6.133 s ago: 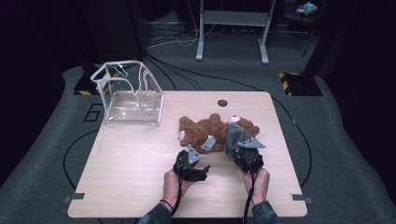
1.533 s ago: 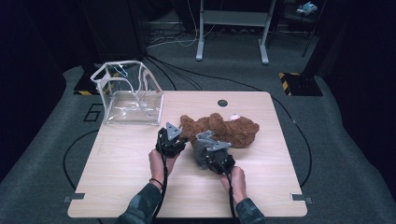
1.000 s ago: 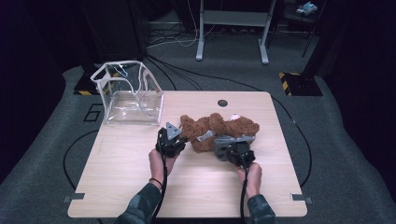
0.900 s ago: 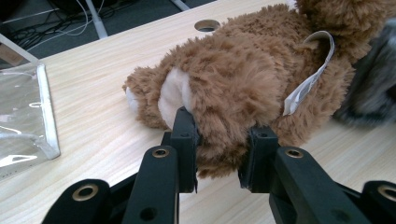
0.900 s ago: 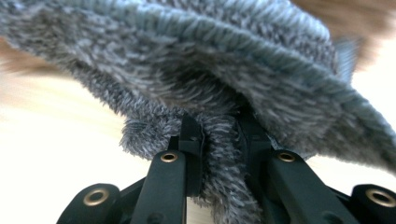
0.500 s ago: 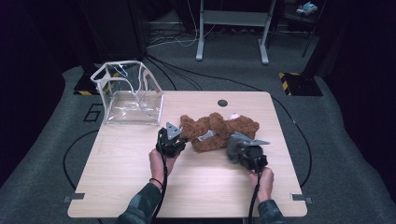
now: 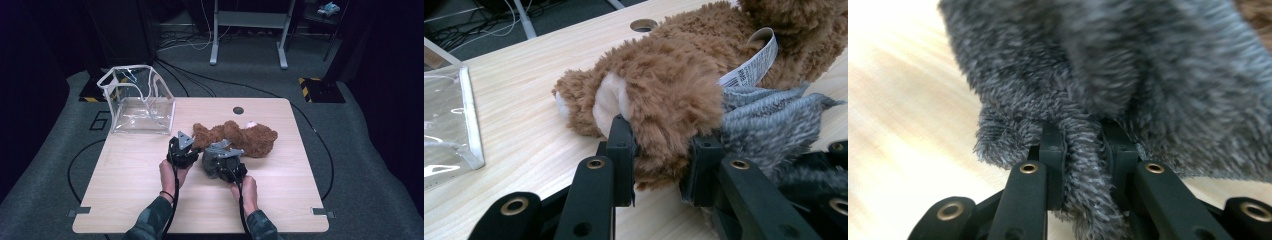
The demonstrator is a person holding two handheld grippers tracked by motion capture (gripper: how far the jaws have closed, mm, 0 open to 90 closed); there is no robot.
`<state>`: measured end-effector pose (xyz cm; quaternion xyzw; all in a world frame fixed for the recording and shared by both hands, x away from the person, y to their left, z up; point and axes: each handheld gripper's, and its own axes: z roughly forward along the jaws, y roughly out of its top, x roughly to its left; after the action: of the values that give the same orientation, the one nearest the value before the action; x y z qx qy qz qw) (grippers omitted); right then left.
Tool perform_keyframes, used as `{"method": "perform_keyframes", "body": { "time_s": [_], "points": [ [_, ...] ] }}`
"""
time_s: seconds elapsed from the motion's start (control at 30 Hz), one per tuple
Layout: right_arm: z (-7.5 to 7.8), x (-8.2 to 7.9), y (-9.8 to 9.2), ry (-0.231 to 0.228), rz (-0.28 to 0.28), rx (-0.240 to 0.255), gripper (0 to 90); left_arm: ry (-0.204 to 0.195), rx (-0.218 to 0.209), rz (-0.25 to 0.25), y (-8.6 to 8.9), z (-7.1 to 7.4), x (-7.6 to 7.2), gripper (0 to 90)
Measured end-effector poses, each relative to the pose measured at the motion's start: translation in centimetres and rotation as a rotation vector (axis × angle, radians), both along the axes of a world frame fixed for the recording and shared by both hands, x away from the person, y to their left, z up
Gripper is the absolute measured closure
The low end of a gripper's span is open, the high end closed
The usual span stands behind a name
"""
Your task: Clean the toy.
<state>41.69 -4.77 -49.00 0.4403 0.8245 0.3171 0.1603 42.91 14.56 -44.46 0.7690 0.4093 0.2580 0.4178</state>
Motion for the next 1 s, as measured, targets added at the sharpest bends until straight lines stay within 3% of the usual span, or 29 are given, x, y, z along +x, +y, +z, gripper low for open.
{"method": "perform_keyframes", "body": {
  "time_s": [0.37, 0.8, 1.0],
  "points": [
    [-0.1, 0.9, -3.9, 0.027, -0.124, 0.006, 75.6, 0.005, -0.007, -0.003, 0.1, 0.0, 0.0, 70.6],
    [0.0, 1.5, -11.6, 0.032, -0.327, 0.046, 75.8, 0.003, -0.008, -0.007, 0.3, -0.2, -0.1, 70.6],
    [0.0, 1.4, -13.9, 0.03, -0.392, 0.049, 75.8, 0.002, -0.006, -0.008, 0.3, -0.2, -0.2, 70.5]
  ]
}}
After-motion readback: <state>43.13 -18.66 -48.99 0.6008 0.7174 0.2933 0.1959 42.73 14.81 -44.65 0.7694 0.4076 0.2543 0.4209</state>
